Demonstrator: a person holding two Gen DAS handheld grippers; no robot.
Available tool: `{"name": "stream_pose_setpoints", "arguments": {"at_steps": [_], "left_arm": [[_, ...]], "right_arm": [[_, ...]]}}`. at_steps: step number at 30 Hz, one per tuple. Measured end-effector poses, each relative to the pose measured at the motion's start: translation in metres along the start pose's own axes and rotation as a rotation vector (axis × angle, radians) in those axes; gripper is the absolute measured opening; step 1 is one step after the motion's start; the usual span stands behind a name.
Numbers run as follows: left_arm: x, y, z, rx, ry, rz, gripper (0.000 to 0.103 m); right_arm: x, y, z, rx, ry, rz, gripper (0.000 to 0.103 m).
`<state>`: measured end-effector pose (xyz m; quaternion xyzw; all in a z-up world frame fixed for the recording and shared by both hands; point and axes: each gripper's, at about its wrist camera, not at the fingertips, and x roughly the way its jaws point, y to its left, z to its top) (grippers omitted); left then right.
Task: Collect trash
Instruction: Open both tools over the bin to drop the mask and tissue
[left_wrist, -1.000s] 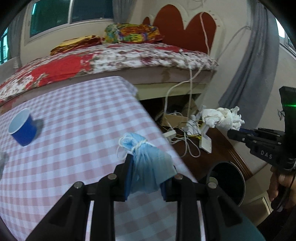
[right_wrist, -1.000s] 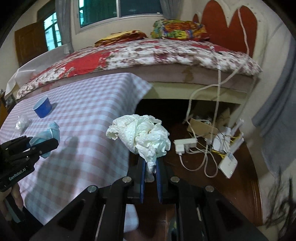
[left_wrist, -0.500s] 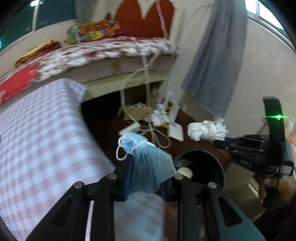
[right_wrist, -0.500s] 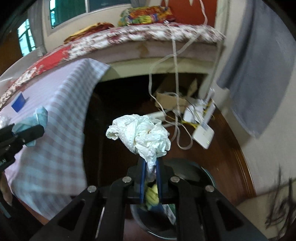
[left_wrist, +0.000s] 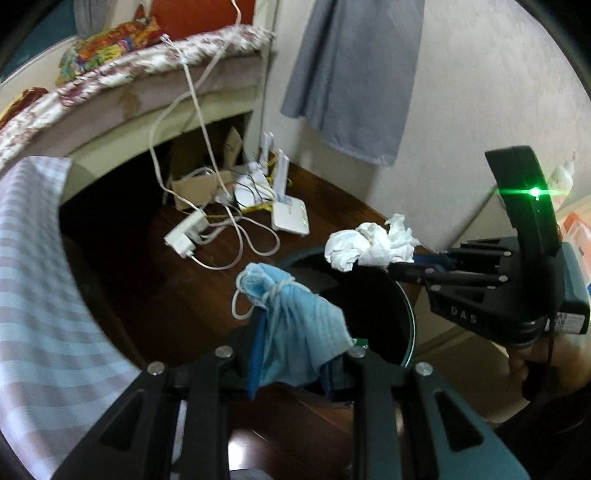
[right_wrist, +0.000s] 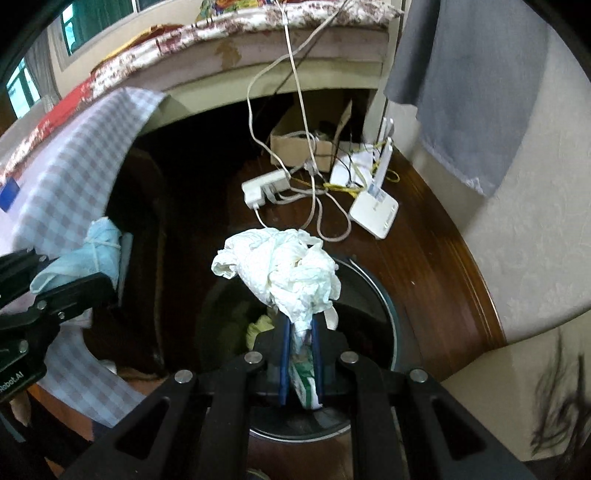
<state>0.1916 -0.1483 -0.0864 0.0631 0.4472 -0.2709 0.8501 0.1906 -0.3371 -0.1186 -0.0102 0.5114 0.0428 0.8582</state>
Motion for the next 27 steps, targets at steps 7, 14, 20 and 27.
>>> {"name": "stream_pose_setpoints", "arguments": {"at_steps": [7,14,20,27], "left_arm": [[0.047,-0.013,-0.01,-0.015,0.089,-0.054,0.027],[0.078,-0.026,-0.022,-0.02,0.16,-0.075,0.028],[0.083,-0.023,-0.023,-0.028,0.19,-0.051,0.077],[0.075,-0.019,-0.015,-0.029,0.164,0.023,0.091]], "right_arm": [[0.018,-0.027,-0.025,0.017,0.071,-0.009,0.011],[0.039,-0.035,-0.039,-0.002,0.137,-0.005,0.012],[0.056,-0.04,-0.043,-0.028,0.169,-0.093,0.094],[0.05,-0.051,-0.034,0.015,0.154,-0.113,0.094]]}}
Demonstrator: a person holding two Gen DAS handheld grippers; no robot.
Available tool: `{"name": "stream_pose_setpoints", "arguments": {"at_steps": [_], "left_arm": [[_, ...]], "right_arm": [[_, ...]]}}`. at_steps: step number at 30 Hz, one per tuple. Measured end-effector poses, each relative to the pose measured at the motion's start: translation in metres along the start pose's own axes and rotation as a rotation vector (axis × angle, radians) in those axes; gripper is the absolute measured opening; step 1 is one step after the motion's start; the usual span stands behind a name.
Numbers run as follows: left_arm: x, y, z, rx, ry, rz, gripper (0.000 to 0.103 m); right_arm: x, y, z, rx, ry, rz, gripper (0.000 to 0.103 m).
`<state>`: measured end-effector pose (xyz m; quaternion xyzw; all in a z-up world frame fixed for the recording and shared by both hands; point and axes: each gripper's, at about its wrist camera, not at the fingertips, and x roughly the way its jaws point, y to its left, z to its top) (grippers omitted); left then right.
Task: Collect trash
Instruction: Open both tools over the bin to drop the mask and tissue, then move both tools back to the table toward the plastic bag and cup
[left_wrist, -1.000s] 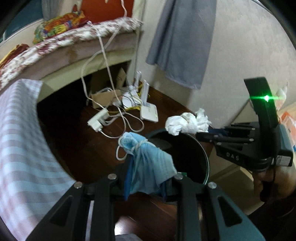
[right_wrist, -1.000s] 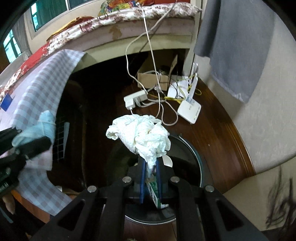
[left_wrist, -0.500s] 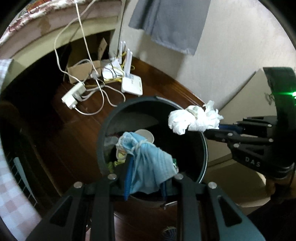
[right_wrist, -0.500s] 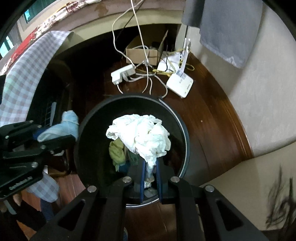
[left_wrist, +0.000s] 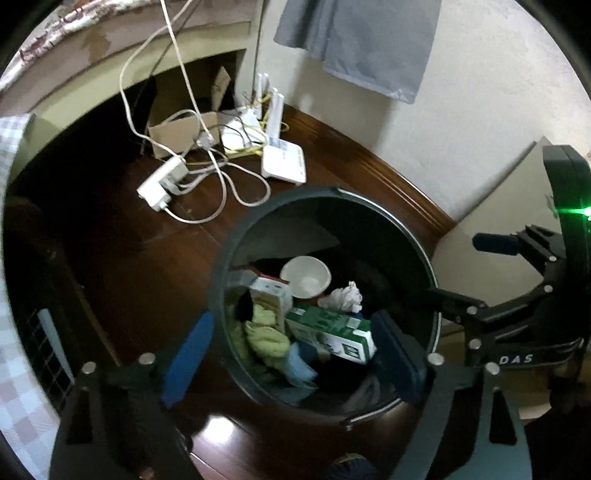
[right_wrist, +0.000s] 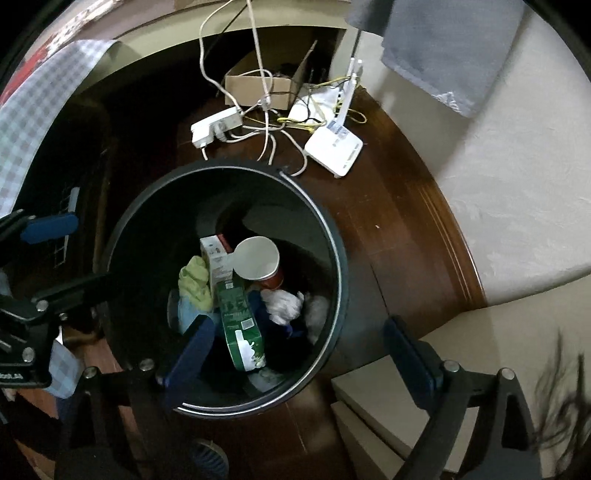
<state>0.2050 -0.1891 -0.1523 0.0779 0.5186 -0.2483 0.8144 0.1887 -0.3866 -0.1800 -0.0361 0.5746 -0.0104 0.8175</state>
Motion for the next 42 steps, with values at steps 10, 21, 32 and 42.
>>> {"name": "stream_pose_setpoints", "arguments": {"at_steps": [10,21,32,42], "left_arm": [[-0.043,0.006,0.01,0.008,-0.105,0.061,0.096],[-0.079,0.023,0.014,-0.006,-0.174,0.113,0.097],[-0.135,0.061,0.007,-0.093,-0.269,0.217,0.097],[-0.166,0.112,-0.014,-0.191,-0.304,0.334,0.097]], "right_arm": [[-0.025,-0.003,0.014,0.037,-0.089,-0.082,0.103],[-0.054,0.004,0.027,0.061,-0.171,-0.041,0.103],[-0.108,0.047,0.067,0.023,-0.341,0.049,0.103],[-0.131,0.111,0.085,-0.068,-0.431,0.125,0.103]]}}
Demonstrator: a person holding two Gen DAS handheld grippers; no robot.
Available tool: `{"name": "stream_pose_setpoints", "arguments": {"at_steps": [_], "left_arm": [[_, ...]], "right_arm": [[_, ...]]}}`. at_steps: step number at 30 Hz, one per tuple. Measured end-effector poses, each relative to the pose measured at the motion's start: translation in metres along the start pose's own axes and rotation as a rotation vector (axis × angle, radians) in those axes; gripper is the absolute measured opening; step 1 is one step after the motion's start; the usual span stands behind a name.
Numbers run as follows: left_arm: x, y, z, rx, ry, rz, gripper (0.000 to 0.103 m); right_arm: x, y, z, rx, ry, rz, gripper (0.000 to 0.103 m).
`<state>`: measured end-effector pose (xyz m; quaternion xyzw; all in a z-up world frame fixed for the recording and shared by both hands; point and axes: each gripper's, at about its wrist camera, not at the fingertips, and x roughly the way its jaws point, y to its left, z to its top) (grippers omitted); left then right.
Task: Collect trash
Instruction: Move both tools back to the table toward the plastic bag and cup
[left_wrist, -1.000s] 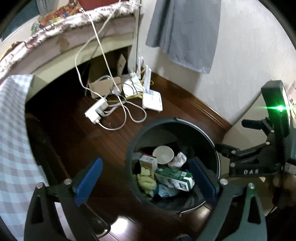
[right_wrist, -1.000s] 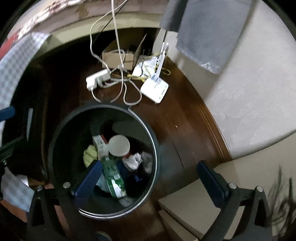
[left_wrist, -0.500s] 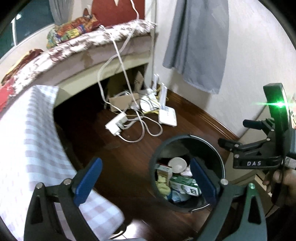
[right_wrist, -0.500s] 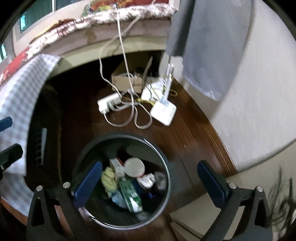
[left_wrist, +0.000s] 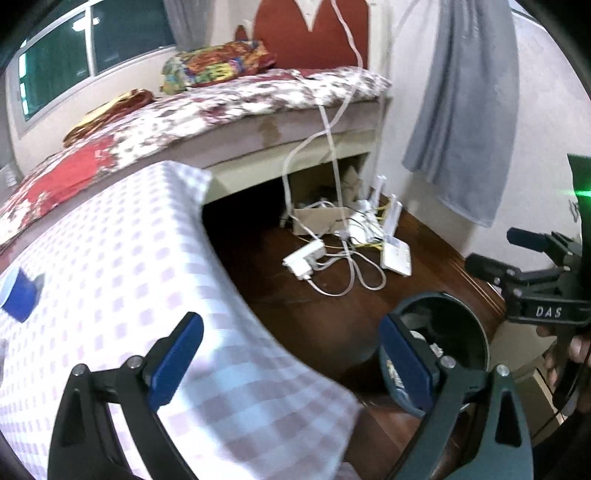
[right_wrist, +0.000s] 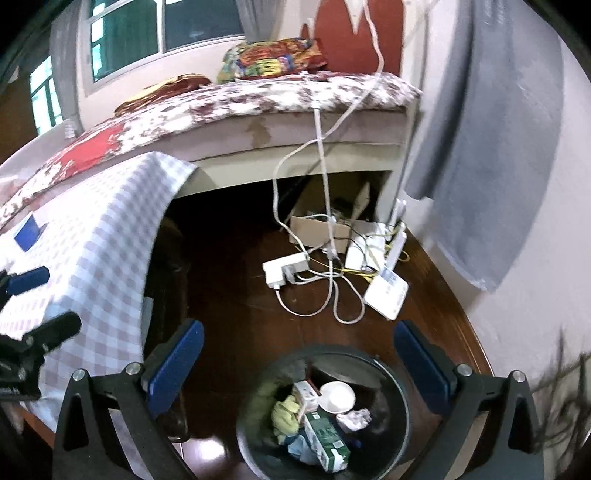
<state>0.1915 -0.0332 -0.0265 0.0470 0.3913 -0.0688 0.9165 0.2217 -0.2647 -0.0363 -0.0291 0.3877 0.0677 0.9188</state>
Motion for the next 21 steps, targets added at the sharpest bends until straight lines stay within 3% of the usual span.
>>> {"name": "stream_pose_setpoints", "arguments": {"at_steps": [9,21], "left_arm": [[-0.016,0.05,-0.011,-0.07,-0.02,0.072,0.097],[-0.05,0.144,-0.037,-0.197,-0.046,0.212,0.097]], "right_arm": [[-0.003,0.05,0.022,-0.051,-0.029,0.072,0.103],[-0.003,0.164,0.056,-0.189,-0.072,0.223,0.103]]}}
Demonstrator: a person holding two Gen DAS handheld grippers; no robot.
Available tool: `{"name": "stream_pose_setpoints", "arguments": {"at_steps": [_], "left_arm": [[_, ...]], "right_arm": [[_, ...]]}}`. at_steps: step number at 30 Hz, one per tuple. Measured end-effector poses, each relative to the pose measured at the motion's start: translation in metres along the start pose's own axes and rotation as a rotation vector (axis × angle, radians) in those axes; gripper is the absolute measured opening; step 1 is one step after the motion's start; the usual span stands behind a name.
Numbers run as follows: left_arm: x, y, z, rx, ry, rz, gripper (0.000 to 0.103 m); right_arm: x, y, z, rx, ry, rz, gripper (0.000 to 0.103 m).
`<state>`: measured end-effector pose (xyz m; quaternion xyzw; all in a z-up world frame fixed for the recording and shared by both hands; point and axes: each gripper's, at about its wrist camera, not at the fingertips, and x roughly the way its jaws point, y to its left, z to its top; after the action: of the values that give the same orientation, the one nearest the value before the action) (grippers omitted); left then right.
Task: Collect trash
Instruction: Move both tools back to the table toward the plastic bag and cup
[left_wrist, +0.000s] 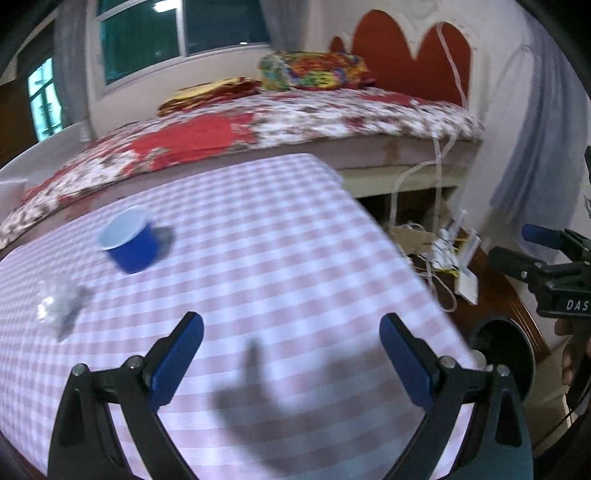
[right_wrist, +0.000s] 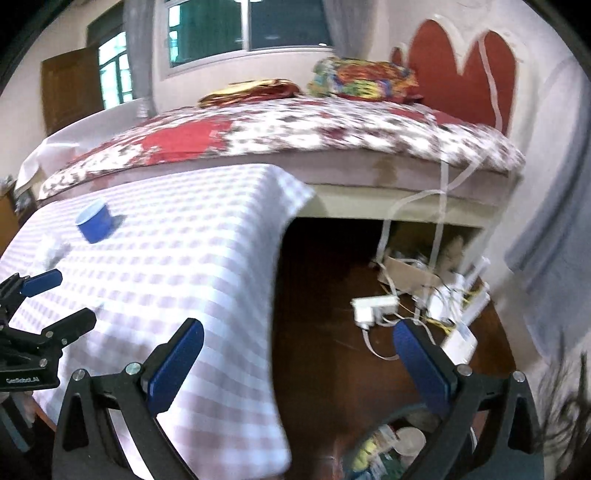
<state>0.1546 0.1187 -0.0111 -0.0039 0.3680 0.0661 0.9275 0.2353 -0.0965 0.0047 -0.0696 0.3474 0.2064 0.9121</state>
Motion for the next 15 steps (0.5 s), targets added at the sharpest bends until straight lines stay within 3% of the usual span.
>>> {"name": "stream_pose_setpoints", "arguments": {"at_steps": [8,15], "left_arm": [[-0.019,0.097,-0.012,-0.093,-0.039,0.152,0.097],[-0.016,0.176,-0.023,-0.189,-0.036,0.23,0.096]], "right_arm": [[0.022,0.085,0.026,-0.104,-0.012,0.122,0.103],[0.045,0.143,0.036,-0.18,0.011,0.195,0.103]]}}
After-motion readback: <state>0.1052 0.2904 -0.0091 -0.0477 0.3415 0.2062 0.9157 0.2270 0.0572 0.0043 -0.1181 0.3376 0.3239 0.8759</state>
